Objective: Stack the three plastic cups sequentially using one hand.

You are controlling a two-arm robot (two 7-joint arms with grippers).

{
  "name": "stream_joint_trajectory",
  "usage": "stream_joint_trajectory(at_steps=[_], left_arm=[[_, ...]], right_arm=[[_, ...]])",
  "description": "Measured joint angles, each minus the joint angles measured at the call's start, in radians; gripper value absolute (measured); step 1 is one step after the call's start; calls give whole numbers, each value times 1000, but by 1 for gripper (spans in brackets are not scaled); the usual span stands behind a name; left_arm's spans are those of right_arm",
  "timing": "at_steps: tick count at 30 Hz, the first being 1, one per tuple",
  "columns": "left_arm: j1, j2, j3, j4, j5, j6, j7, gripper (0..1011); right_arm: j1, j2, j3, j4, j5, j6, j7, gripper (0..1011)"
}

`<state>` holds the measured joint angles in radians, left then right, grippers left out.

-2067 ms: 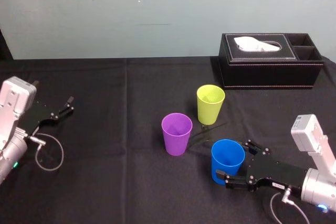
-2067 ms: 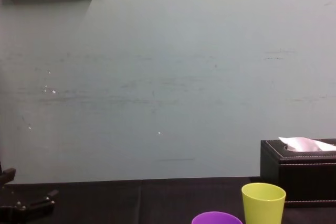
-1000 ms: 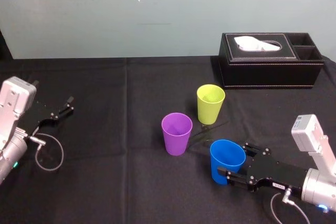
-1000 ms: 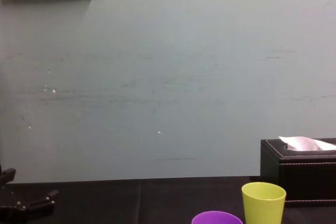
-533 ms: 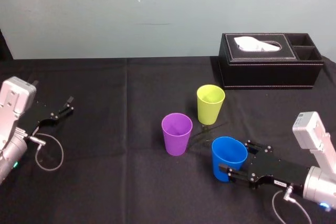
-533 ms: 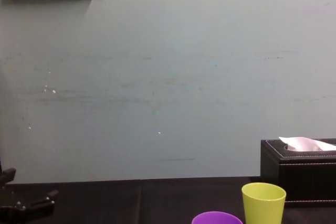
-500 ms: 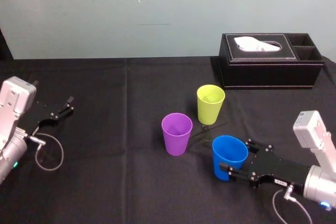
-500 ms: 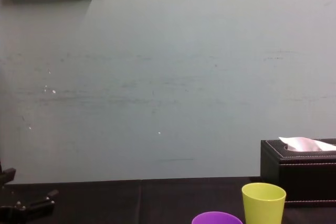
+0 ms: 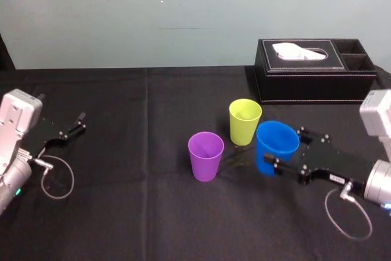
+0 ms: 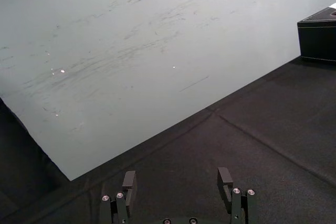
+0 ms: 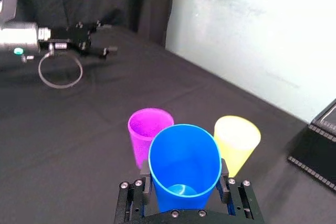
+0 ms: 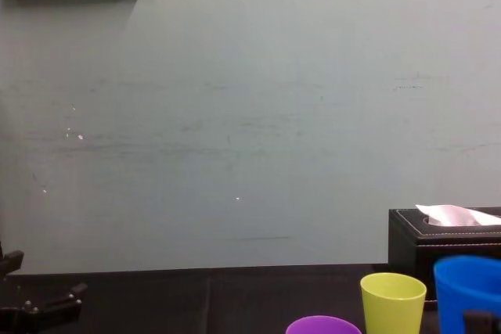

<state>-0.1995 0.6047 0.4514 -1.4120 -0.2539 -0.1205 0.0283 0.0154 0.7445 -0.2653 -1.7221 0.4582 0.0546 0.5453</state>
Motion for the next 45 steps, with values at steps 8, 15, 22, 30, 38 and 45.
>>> stream_joint_trajectory(at_steps=[8,15,22,30,38,45], left_arm=[[0,0,0,0,0,0,0,1010],[0,0,0,0,0,0,0,1010],[0,0,0,0,0,0,0,1010],[0,0,0,0,0,0,0,1010],[0,0,0,0,0,0,0,1010],[0,0,0,0,0,0,0,1010]], right_arm=[[66,-12,11,-22,15,33,-16,719],[155,-42,-25,11,-7,54,-21,719],[217,-72,-60,61,-23,69,-19,718],[273,-97,-91,112,-38,83,-17,719],[320,-118,-116,163,-56,93,-13,719],[349,-130,-126,198,-64,97,-9,719]])
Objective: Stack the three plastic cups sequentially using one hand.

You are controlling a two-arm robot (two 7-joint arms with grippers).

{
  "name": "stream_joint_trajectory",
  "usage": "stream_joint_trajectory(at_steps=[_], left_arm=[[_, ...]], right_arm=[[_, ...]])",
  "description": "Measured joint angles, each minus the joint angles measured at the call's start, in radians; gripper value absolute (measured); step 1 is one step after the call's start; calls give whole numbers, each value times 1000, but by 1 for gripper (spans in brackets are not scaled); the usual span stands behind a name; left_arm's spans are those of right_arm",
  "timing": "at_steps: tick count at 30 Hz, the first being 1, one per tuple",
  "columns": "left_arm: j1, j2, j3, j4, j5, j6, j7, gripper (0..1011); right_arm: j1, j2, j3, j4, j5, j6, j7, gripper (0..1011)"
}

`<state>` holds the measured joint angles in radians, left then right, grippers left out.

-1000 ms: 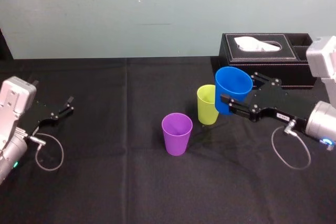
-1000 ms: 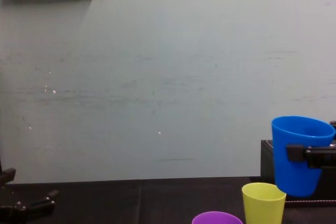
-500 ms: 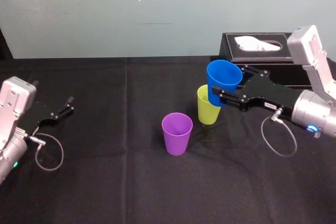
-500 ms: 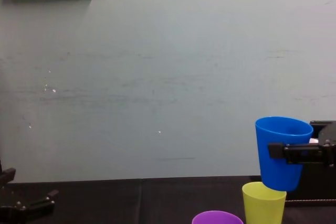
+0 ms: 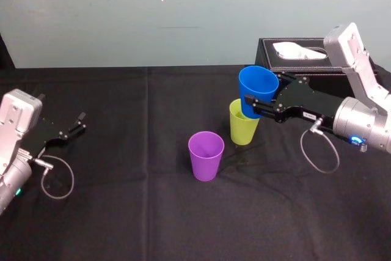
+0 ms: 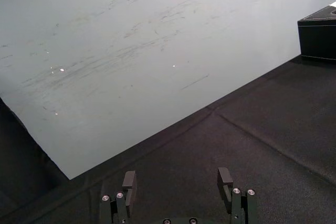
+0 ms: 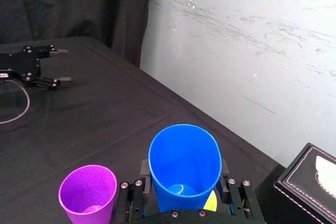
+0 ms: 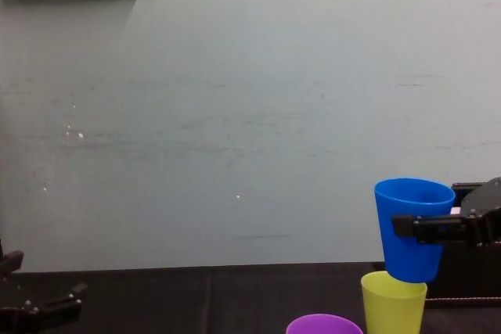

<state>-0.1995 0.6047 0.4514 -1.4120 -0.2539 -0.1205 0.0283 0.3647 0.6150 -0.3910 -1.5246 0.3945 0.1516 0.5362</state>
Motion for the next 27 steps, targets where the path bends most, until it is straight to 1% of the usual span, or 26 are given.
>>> stream_joint_trajectory(at_steps=[9,27], left_arm=[[0,0,0,0,0,0,0,1010],[0,0,0,0,0,0,0,1010]], right_arm=[[29,-12,-8,39,-7,2,6,719],[58,-33,-26,83,-25,1,8,719]])
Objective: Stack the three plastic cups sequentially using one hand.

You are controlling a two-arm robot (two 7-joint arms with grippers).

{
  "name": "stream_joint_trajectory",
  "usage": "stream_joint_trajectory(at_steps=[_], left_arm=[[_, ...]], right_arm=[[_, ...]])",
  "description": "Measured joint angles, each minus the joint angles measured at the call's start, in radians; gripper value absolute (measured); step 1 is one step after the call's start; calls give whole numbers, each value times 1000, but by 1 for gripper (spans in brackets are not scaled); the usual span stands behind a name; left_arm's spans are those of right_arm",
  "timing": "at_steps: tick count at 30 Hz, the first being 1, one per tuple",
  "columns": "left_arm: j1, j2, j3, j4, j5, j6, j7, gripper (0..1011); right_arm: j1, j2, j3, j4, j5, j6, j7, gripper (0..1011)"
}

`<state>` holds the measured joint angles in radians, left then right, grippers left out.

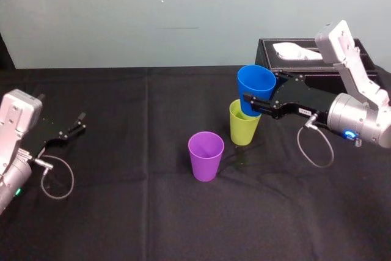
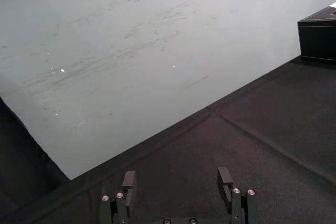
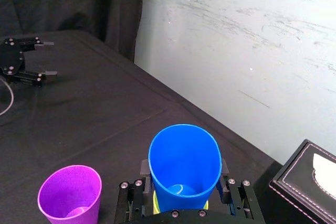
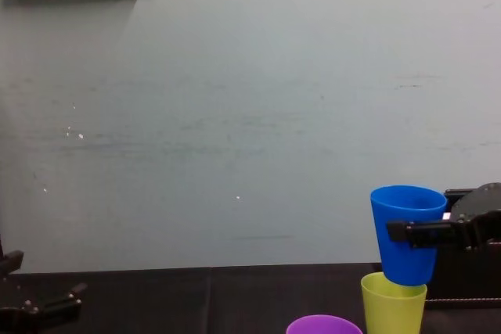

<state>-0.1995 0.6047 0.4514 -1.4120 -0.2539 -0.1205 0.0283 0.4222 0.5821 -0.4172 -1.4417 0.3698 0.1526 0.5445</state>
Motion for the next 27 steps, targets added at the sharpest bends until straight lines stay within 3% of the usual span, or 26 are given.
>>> stream_joint_trajectory(at_steps=[27], left_arm=[[0,0,0,0,0,0,0,1010]], right_arm=[[31,-23,-17,54,-16,-8,16,719]])
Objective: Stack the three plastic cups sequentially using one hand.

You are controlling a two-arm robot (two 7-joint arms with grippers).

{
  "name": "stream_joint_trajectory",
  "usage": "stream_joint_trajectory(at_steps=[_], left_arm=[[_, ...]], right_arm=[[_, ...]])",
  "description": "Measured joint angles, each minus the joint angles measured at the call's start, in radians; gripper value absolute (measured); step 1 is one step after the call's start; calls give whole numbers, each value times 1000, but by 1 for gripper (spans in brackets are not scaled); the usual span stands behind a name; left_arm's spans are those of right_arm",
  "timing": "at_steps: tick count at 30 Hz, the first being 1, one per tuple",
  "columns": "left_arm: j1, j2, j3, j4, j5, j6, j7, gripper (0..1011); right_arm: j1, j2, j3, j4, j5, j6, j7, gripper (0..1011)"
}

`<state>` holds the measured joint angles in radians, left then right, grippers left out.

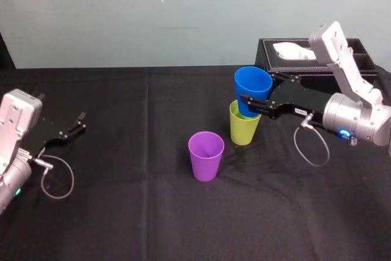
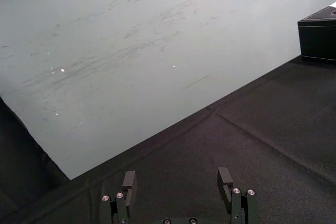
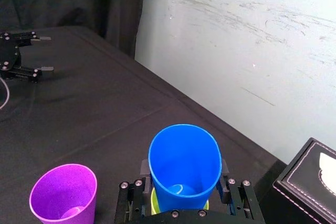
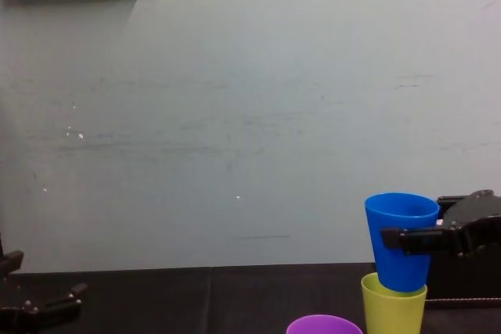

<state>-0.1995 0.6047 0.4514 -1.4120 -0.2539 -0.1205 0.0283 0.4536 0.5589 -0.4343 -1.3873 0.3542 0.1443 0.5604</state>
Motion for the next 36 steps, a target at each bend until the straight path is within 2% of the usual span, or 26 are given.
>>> stream_joint_trajectory(at_steps=[36], left_arm=[[0,0,0,0,0,0,0,1010]], right_arm=[[28,-37,-21,94,-10,-30,22,719]])
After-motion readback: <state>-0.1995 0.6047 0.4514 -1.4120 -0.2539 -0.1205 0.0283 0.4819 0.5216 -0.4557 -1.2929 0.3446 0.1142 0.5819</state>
